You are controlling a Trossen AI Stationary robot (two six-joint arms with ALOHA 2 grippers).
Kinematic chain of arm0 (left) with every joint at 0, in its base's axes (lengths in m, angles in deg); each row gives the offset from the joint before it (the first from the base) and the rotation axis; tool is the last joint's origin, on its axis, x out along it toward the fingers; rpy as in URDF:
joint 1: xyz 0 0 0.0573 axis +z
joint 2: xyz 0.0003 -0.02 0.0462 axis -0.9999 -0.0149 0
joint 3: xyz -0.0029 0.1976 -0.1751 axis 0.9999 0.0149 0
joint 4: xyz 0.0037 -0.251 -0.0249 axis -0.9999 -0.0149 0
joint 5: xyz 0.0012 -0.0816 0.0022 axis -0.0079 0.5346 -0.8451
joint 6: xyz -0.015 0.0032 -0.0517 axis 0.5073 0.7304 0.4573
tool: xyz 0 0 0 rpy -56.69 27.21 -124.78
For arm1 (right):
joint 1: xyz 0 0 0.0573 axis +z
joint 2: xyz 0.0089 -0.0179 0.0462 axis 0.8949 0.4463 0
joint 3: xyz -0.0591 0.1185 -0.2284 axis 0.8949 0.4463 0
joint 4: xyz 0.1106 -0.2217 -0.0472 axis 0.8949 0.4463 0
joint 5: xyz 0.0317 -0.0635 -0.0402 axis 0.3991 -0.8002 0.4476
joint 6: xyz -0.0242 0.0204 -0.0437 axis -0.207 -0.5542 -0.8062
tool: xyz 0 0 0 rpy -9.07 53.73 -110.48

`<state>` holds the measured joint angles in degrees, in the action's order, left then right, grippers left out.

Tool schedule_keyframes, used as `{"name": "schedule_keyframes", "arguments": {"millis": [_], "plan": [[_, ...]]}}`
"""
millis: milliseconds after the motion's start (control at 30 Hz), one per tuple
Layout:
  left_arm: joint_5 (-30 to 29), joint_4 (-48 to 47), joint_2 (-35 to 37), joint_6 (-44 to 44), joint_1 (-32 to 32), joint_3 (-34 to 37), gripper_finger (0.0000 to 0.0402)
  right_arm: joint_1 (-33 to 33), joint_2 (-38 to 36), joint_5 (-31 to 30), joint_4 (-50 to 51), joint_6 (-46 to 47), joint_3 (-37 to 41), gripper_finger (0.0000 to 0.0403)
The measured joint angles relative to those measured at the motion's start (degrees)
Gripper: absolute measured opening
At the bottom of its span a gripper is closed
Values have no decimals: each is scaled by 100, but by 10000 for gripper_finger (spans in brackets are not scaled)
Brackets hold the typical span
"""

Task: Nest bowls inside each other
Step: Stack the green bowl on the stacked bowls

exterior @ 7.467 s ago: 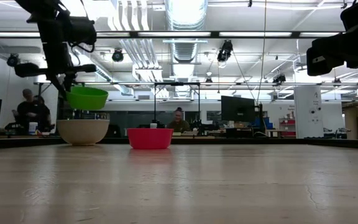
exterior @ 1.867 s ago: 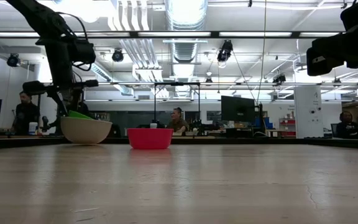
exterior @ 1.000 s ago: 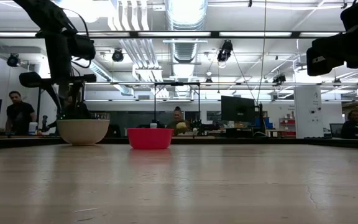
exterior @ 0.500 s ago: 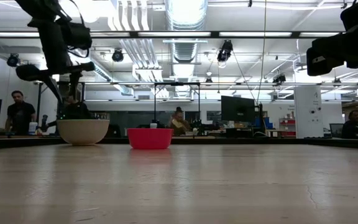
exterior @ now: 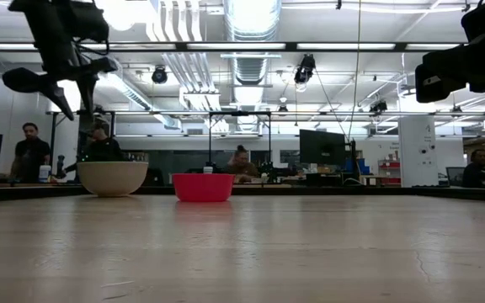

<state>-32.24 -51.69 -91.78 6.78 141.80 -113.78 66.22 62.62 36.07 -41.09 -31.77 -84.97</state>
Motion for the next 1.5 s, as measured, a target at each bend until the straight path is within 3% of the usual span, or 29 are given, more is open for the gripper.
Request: {"name": "schedule_keyframes", "arguments": {"millis": [467,967,1267,1500], "plan": [[163,-545,860,-173,-753,20,175,0,0,0,0,0,0,8],[177,-866,1632,77,-2108,68,176,0,1,0,0,0,-2,9],[162,-558,1859,-432,-2564,68,176,1,0,0,0,0,-1,9],[144,89,1934,-1364,-2565,68,176,0,0,0,0,0,-1,9]]}}
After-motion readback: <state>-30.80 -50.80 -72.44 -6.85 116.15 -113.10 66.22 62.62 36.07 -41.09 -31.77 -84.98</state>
